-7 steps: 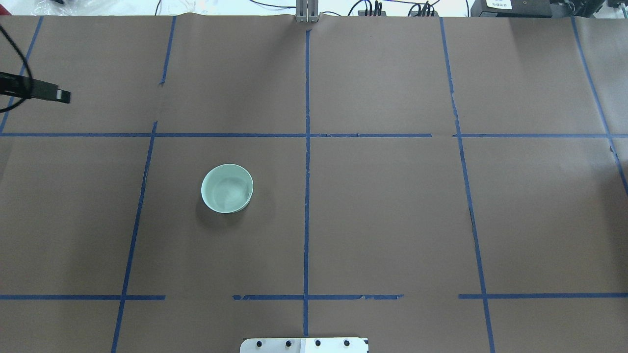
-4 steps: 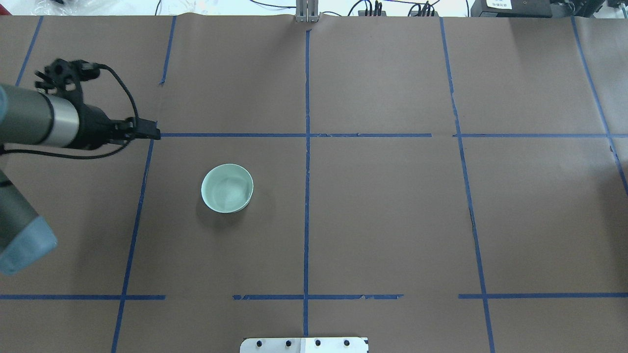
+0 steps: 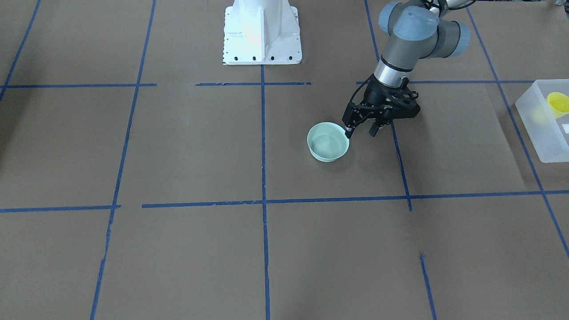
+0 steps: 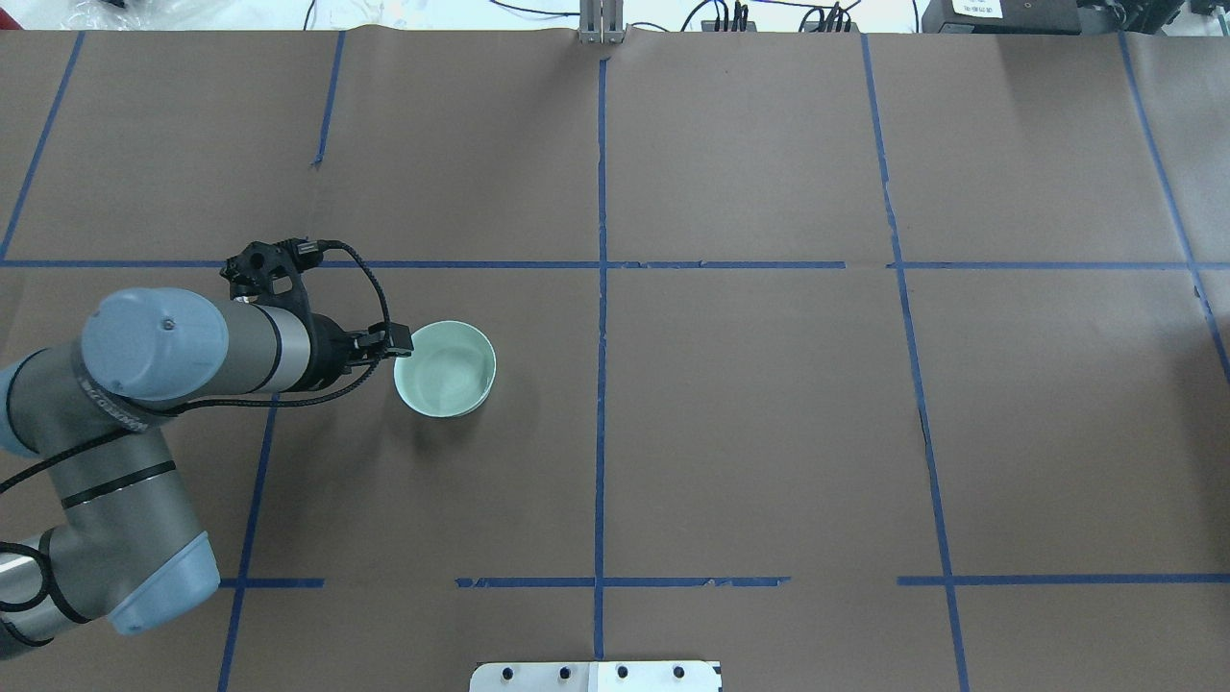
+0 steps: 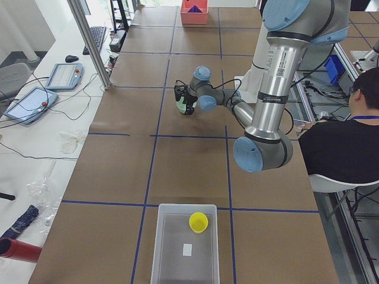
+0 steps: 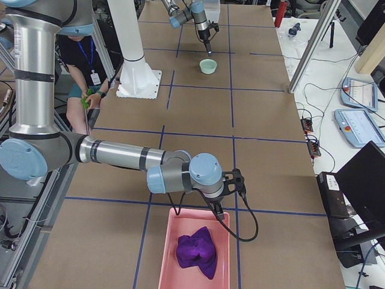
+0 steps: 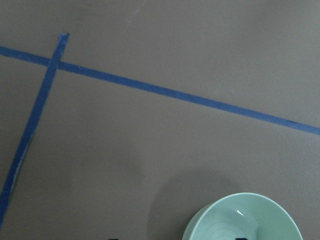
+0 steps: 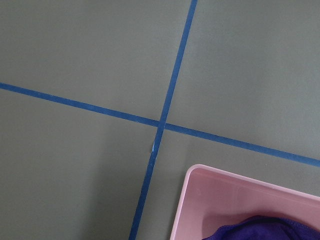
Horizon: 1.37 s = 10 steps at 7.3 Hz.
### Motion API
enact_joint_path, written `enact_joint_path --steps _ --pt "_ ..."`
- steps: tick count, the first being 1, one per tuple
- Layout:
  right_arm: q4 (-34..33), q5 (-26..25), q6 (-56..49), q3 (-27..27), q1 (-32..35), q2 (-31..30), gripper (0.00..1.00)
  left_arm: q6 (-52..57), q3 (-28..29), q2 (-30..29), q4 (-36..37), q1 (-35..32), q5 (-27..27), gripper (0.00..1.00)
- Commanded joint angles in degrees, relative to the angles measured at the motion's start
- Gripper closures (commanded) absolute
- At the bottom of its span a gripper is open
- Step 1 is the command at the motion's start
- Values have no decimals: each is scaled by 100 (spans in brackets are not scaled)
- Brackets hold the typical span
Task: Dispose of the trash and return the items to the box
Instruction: 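Grasp the pale green bowl rim with the left gripper and lift it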
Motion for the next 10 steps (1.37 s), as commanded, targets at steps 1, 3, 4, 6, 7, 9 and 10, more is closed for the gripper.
enact_joint_path --steps 1,3,4,6,7,9,10 --pt "0 0 -18 0 1 -1 0 -231 225 -76 46 265 87 73" --pt "0 -9 -27 0 1 -1 0 -213 138 -76 46 292 105 100" --pt "0 -9 -27 0 1 -1 0 -135 -107 -15 55 240 61 100" --pt "0 -18 -18 0 -8 -1 0 600 -686 47 543 -258 -305 100" --pt "0 -18 -9 0 -8 -1 0 1100 -1072 65 956 -801 -683 100" --pt "0 -9 -9 0 -8 -1 0 3046 -1697 100 1991 -2293 -1771 100" --pt "0 -9 -9 -9 -8 -10 0 4179 -1856 100 2641 -3014 -2098 100"
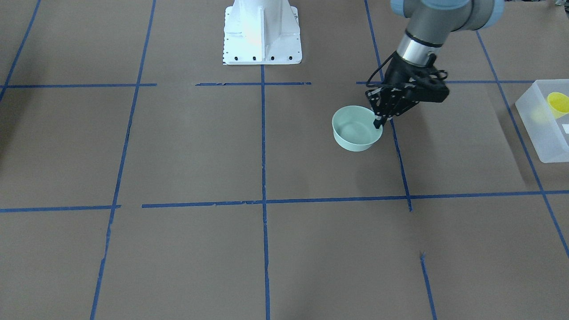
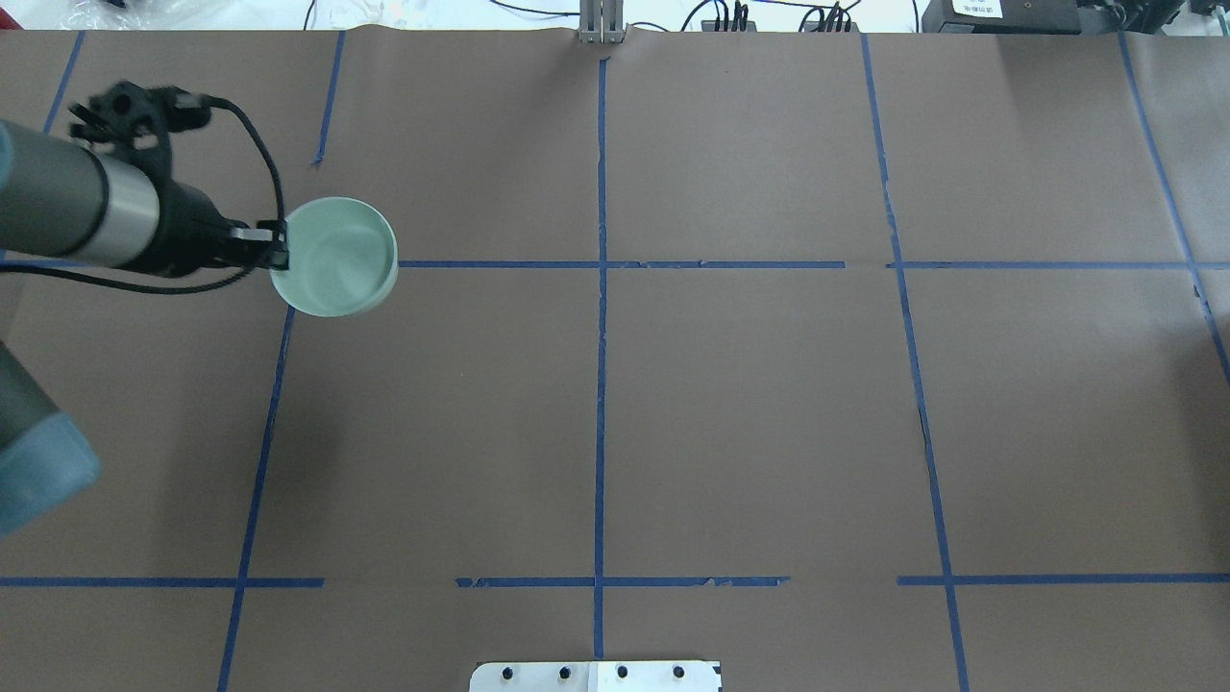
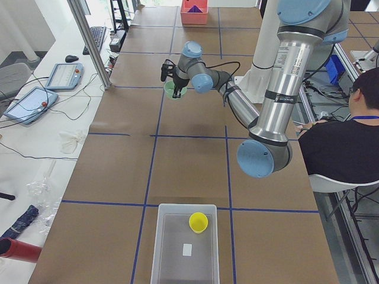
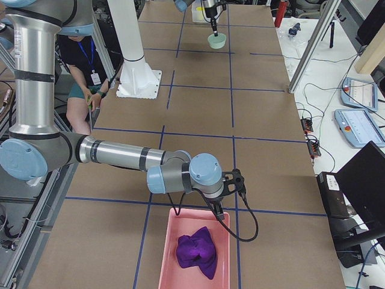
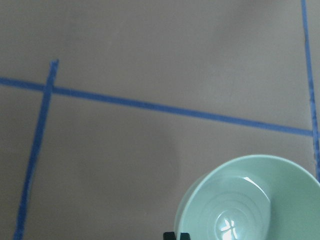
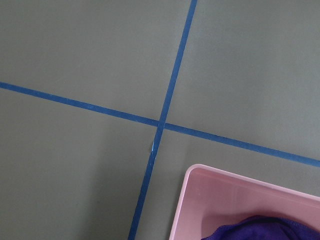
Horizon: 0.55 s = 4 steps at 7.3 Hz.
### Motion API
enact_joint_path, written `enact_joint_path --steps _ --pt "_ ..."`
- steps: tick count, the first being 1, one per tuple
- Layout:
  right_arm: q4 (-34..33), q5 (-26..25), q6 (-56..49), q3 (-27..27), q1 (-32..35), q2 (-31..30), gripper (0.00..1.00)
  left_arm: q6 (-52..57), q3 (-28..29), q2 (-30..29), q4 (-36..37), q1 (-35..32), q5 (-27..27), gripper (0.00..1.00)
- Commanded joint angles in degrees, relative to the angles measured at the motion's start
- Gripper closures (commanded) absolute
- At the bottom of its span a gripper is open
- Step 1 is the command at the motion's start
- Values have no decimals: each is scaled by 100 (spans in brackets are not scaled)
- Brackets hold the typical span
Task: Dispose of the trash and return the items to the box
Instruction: 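Grasp the pale green bowl rim with the left gripper and lift it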
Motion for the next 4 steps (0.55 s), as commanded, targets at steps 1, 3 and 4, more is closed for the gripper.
enact_joint_path --steps 1,3,4 --pt "0 1 1 2 -3 -7 0 2564 -298 7 1362 -1708 -853 100" --pt "0 10 9 2 -3 -7 0 5138 -11 112 2243 -2968 -997 100" --pt "0 19 10 2 -3 -7 0 6222 453 165 2291 -3521 -1005 100"
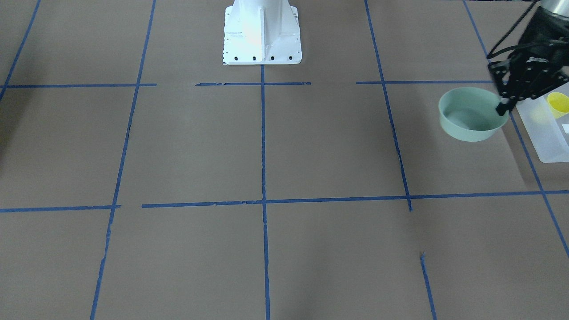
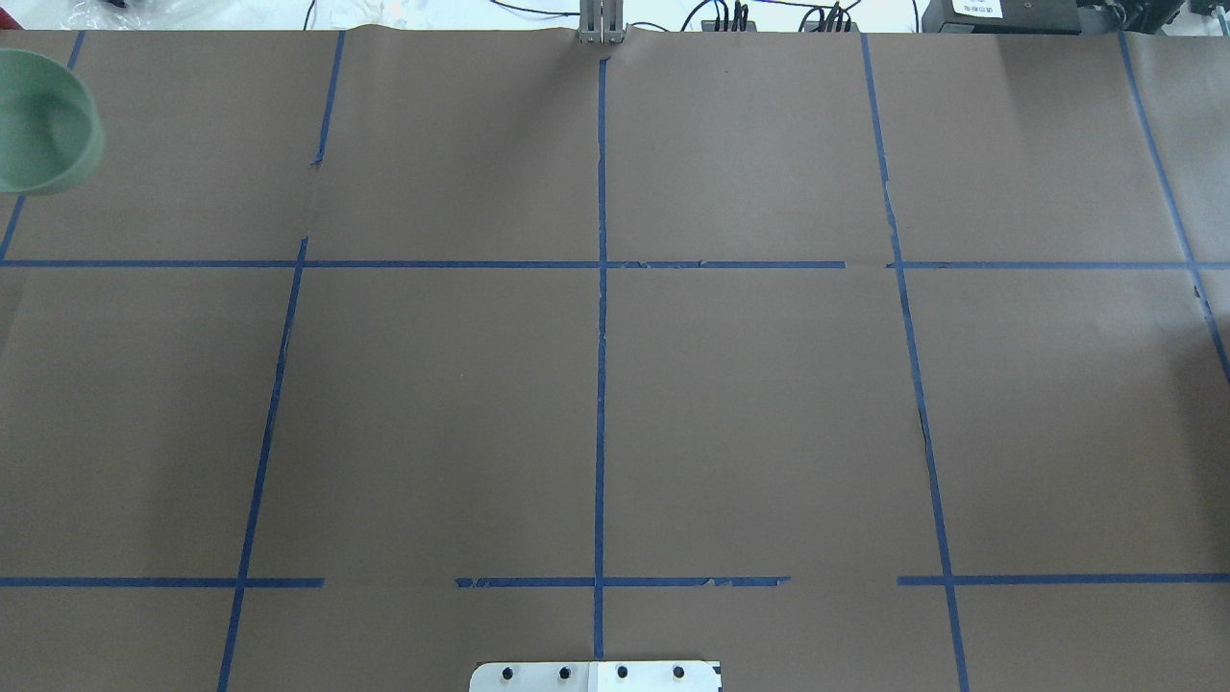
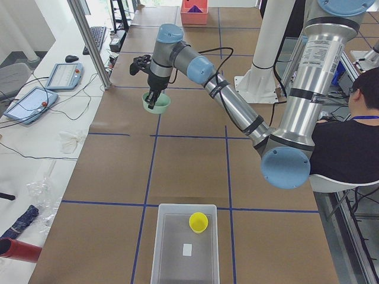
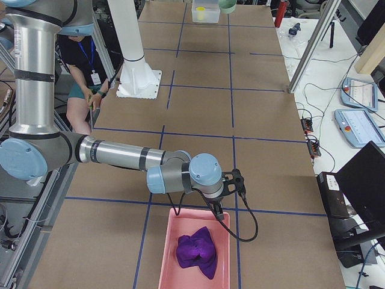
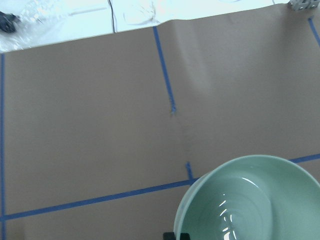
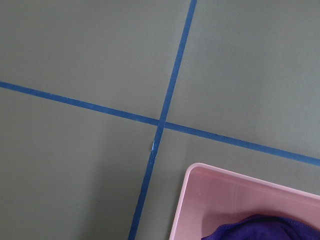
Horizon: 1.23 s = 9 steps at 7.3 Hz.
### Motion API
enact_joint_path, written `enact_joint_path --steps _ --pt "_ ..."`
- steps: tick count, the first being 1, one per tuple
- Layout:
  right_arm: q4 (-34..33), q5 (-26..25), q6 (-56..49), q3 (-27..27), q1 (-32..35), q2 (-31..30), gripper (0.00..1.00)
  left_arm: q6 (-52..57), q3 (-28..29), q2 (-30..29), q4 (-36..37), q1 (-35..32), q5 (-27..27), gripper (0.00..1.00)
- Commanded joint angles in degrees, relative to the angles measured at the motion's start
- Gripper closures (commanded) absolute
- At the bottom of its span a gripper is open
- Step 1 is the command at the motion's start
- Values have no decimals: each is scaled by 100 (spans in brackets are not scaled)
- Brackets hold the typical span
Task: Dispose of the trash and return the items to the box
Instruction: 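Carry the green bowl with the left gripper over the clear bin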
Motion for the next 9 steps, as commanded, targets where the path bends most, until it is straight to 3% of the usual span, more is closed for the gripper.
enact_joint_path --steps 1,3,5,7,9 --pt "0 19 -6 12 0 0 0 2606 1163 72 223 -1454 -47 100" --pt "184 28 20 -5 0 -35 0 4586 2447 72 83 -2327 -64 100" --pt "229 28 30 -5 -53 -35 0 5524 3775 412 -1080 -2910 -99 100" --pt "237 28 21 3 -97 -35 0 5405 4061 1551 -2573 -2911 -573 100" --pt "237 28 21 12 -158 -35 0 4425 4140 2440 -4171 -2894 -985 100"
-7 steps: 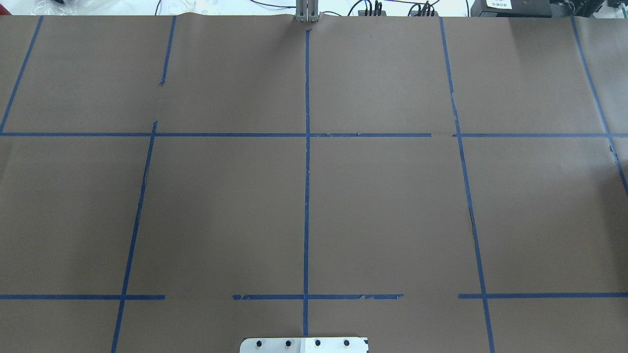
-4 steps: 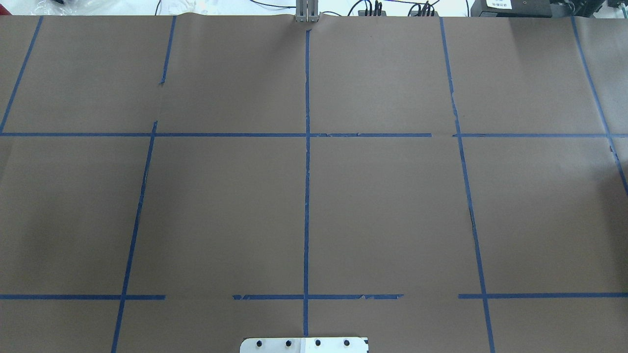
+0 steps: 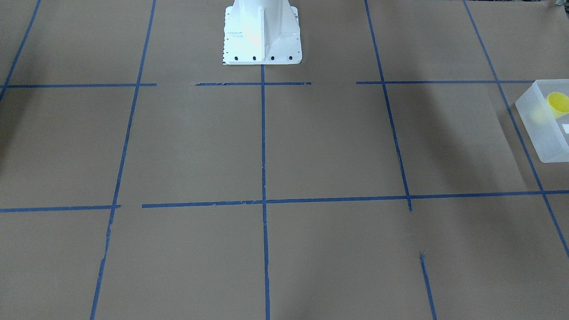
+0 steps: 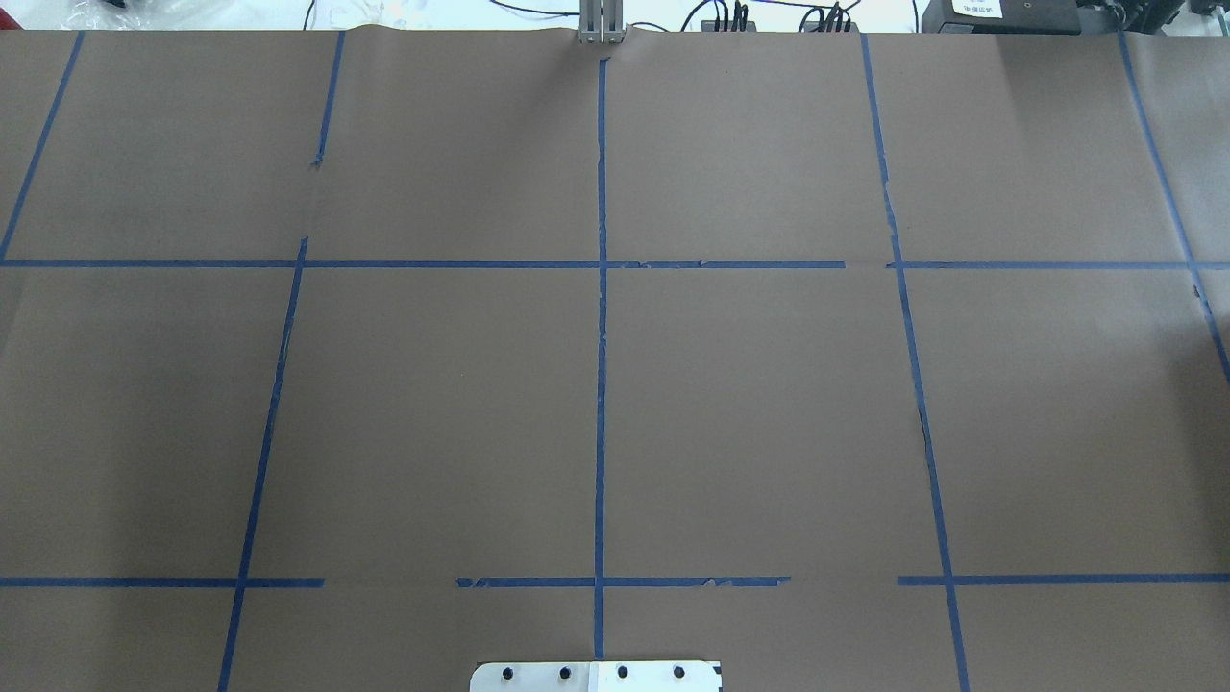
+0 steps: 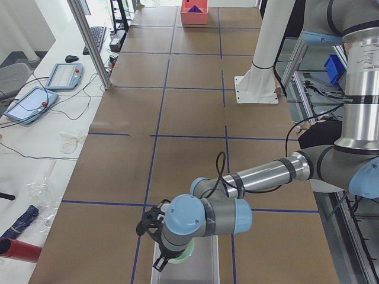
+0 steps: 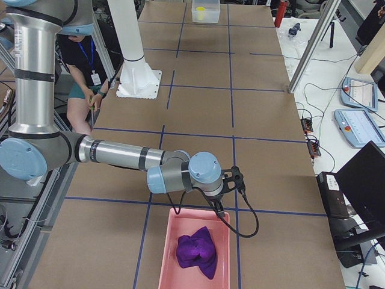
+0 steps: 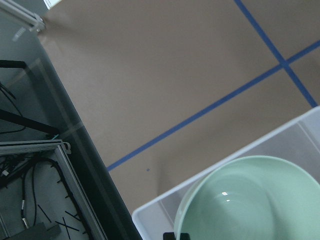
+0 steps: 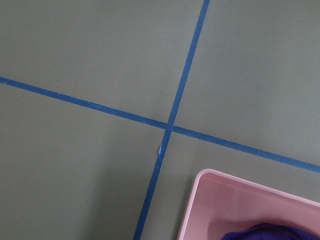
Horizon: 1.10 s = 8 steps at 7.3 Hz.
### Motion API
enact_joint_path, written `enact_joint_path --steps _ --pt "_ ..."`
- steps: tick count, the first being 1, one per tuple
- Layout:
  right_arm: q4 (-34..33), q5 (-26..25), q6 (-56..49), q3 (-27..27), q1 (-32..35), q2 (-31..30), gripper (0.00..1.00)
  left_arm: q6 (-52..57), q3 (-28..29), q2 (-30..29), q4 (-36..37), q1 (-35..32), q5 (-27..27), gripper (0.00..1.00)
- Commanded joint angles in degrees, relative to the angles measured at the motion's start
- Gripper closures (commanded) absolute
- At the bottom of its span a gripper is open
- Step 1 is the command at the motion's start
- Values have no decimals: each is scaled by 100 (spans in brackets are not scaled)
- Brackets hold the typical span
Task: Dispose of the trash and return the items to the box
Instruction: 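Carry the green bowl with the left gripper over the clear bin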
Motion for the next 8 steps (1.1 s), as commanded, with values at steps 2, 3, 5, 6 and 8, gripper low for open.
enact_joint_path --steps 2,3,5,6,8 --pt "10 0 3 17 -71 0 0 -715 618 698 -1764 52 -319 100" --pt "10 0 3 26 -80 0 0 -733 628 689 -1774 157 -319 100" --pt "10 0 3 26 -80 0 0 -724 628 689 -1809 254 -319 38" --pt "10 0 21 35 -80 0 0 -741 619 680 -1949 289 -319 28" --pt "10 0 47 35 -97 18 0 -1046 445 567 -1968 325 -319 0"
